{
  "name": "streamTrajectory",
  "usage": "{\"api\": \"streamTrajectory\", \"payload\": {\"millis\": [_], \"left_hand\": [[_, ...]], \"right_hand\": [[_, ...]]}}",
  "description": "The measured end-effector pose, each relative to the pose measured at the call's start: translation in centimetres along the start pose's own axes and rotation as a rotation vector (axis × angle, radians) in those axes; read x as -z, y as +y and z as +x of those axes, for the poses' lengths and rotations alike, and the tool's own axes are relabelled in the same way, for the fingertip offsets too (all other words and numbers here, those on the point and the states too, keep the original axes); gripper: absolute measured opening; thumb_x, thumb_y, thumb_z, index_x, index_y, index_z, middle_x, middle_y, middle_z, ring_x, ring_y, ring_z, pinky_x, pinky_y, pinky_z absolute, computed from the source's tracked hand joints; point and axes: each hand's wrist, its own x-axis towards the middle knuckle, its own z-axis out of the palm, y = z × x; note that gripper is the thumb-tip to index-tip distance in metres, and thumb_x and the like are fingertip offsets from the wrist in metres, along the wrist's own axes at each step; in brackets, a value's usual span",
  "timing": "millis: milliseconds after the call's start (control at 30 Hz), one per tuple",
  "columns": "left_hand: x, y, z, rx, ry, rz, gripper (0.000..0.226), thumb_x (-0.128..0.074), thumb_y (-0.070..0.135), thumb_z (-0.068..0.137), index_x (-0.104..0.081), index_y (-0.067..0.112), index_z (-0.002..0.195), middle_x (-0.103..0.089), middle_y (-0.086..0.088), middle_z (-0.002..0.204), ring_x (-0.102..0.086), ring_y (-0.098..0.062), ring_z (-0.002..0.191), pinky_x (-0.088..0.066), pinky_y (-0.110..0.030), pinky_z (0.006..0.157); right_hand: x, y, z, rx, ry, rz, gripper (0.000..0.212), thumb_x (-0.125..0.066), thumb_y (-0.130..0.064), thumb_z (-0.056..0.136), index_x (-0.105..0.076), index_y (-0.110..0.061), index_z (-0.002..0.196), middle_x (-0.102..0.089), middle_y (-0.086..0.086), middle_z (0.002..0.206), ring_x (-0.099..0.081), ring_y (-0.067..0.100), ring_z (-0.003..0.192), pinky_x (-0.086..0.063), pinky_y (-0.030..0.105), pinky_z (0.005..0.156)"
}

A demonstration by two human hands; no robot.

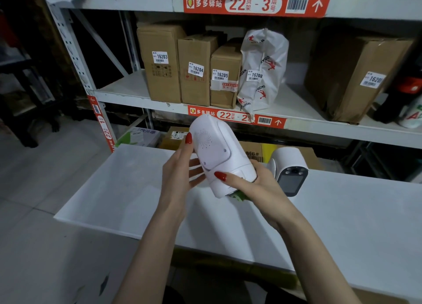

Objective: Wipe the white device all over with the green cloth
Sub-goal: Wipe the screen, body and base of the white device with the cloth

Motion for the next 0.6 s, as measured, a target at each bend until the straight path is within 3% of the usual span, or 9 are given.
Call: {"api": "streamTrajectory", "payload": {"millis": [100,200,300,433,600], "left_hand": [[0.1,0.2,-0.1,0.027,-0.008,-0.01,0.045,-0.054,0.057,0.09,-0.064,0.027,0.121,-0.072,-0.001,0.106,-0.07,-0.019,0.093,-0.061,-0.033,0.071],[0.4,0.5,-0.2,0.05,-0.047,-0.019,0.052,-0.051,0.064,0.079,-0.064,0.029,0.116,-0.071,-0.002,0.108,-0.069,-0.022,0.098,-0.058,-0.037,0.077],[0.7,0.5,-0.2,0.087,-0.084,0.023,0.068,-0.049,0.068,0.065,-0.063,0.028,0.117,-0.07,-0.002,0.112,-0.067,-0.025,0.103,-0.057,-0.043,0.084],[0.9,0.7,-0.3,0.159,-0.151,-0.002,0.06,-0.046,0.068,0.08,-0.061,0.029,0.122,-0.07,-0.003,0.114,-0.066,-0.024,0.105,-0.058,-0.04,0.076],[1.3,0.8,-0.3,0.227,-0.234,-0.04,0.075,-0.053,0.067,0.063,-0.057,0.028,0.126,-0.069,-0.007,0.115,-0.065,-0.026,0.104,-0.058,-0.042,0.077]], "right_hand": [[0.0,-0.2,-0.1,-0.046,-0.085,0.099,0.058,-0.08,-0.035,0.064,-0.063,-0.012,0.114,-0.073,0.006,0.099,-0.07,0.016,0.086,-0.054,0.025,0.07],[0.1,-0.5,-0.2,-0.091,-0.143,0.181,0.044,-0.076,-0.03,0.068,-0.067,-0.012,0.107,-0.074,0.011,0.097,-0.07,0.021,0.084,-0.058,0.034,0.075],[0.5,-0.7,-0.2,-0.142,-0.192,0.241,0.047,-0.077,-0.03,0.067,-0.066,-0.01,0.109,-0.073,0.015,0.101,-0.069,0.024,0.088,-0.058,0.037,0.076],[0.4,-0.6,-0.3,-0.173,-0.265,0.268,0.056,-0.08,-0.036,0.057,-0.069,-0.01,0.105,-0.07,0.02,0.107,-0.068,0.028,0.091,-0.056,0.044,0.083],[0.5,-0.6,-0.4,-0.156,-0.284,0.215,0.057,-0.078,-0.038,0.056,-0.069,-0.013,0.106,-0.074,0.011,0.1,-0.07,0.022,0.087,-0.057,0.033,0.071]]}}
